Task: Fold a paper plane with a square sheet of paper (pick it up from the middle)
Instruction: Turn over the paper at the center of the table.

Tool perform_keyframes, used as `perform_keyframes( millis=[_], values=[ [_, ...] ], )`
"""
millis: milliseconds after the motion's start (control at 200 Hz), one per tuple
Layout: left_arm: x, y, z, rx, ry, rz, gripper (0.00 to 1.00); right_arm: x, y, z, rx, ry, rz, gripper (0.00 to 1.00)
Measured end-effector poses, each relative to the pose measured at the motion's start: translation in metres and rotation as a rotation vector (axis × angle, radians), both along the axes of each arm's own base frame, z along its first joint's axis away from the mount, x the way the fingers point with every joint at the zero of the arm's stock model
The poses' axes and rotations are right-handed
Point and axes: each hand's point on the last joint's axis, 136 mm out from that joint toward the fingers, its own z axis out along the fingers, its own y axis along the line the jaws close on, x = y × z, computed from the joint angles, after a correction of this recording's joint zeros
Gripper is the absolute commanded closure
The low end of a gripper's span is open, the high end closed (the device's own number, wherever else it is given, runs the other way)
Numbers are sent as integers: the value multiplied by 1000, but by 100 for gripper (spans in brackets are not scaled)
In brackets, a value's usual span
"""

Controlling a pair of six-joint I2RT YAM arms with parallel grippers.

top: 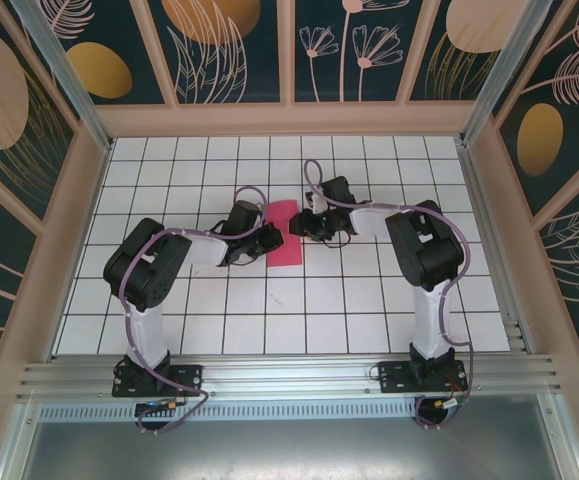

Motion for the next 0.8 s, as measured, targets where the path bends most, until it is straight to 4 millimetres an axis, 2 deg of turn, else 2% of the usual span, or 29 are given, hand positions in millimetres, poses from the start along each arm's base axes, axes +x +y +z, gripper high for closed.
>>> perform_keyframes(
  millis=[185,260,350,520,636,801],
  values=[
    [0,0,0,0,0,0,90,-12,-2,-2,25,17,20,70],
    [0,0,0,0,0,0,90,-14,-1,-2,35,20,27,74],
    [-1,0,1,-2,1,2,89,-18,-2,-4,41,27,38,85],
    [-7,5,8,-4,2,15,84,-21,-5,3,58,29,42,91],
    [-6,11,32,-18,-38,47,79,-19,-12,23,57,-17,39,95],
    [-1,23,98,-54,-188,117,76,-18,-41,67,-62,-148,-22,95]
  ],
)
